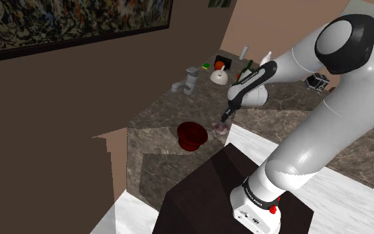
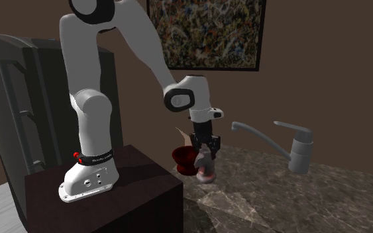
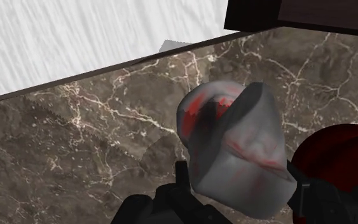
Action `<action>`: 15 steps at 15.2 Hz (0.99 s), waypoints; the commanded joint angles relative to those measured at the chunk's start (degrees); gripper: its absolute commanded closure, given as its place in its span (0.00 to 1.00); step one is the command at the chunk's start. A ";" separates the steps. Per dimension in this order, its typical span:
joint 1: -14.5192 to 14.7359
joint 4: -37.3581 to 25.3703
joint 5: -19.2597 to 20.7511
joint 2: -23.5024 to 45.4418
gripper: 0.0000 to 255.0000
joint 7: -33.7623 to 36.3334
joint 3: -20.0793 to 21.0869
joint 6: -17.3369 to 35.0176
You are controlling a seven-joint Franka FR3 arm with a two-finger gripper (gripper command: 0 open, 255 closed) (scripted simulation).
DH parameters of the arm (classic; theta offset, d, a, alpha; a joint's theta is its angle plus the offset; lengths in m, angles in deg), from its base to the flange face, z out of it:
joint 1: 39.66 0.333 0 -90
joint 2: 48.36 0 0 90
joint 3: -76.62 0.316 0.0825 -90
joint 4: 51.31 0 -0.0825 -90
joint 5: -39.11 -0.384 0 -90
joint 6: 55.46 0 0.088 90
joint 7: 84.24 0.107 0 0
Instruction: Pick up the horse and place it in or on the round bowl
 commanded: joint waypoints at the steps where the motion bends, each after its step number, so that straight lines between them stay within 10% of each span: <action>1: -0.41 -0.06 3.17 -2.12 1.00 2.37 0.05 -1.86; 15: -3.81 -2.95 11.67 -14.46 1.00 8.40 3.40 -16.15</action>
